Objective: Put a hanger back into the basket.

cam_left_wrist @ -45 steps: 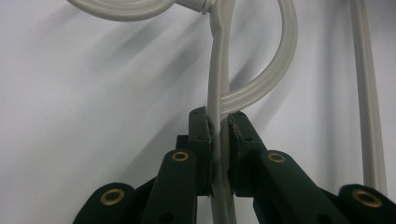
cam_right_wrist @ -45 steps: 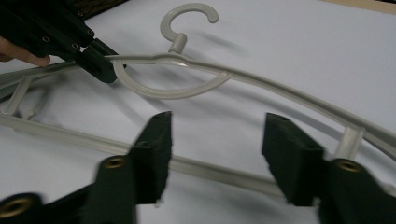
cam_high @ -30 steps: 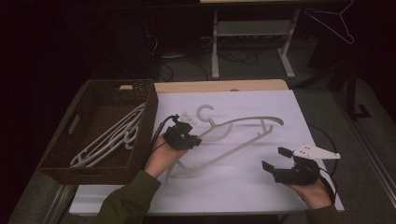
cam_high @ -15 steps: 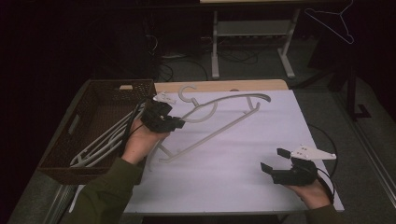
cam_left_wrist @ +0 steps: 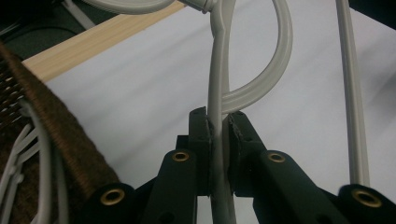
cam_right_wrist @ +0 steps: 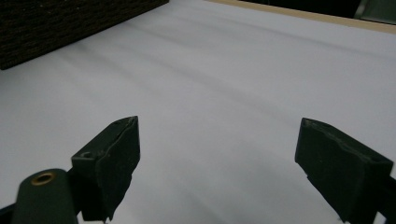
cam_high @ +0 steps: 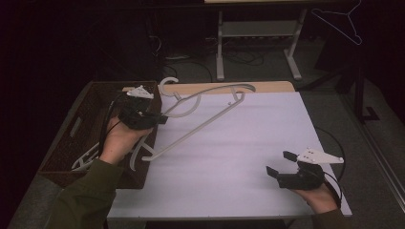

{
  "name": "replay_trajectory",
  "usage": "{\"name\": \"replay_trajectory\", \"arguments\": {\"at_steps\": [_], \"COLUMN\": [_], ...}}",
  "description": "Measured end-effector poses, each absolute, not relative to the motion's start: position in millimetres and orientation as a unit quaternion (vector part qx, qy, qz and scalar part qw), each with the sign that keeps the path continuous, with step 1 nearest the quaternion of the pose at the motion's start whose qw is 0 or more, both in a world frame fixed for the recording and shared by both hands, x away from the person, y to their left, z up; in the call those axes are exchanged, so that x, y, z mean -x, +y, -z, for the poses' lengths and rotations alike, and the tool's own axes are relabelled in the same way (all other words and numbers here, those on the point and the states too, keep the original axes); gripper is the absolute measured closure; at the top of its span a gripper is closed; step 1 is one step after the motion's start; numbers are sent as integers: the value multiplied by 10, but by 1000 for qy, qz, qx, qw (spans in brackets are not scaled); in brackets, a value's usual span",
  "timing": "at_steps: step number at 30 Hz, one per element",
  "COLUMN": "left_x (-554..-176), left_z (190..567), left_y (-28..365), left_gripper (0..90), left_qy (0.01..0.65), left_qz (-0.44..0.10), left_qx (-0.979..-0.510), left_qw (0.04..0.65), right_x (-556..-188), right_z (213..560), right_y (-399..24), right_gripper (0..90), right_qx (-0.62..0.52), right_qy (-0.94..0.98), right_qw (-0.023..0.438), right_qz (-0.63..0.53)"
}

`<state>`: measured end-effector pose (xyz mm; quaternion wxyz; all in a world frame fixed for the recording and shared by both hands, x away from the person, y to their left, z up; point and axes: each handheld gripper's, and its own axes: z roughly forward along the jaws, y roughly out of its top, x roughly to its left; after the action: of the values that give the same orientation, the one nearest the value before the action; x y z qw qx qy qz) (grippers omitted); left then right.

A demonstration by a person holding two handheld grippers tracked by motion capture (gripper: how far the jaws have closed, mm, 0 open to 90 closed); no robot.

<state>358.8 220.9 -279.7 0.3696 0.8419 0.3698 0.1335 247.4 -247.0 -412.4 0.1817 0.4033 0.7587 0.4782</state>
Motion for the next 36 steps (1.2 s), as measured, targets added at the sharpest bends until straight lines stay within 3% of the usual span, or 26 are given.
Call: {"name": "replay_trajectory", "arguments": {"at_steps": [36], "left_x": [-3508], "left_z": [2748], "left_y": [3925], "left_gripper": [815], "left_qy": [474], "left_qz": [-190], "left_qx": [-786], "left_qw": [350], "right_x": [-2480], "right_z": [4127], "right_y": [-2472], "right_gripper": [138], "right_qx": [-409], "right_qy": [754], "right_qw": [188], "right_qz": [-478]}}
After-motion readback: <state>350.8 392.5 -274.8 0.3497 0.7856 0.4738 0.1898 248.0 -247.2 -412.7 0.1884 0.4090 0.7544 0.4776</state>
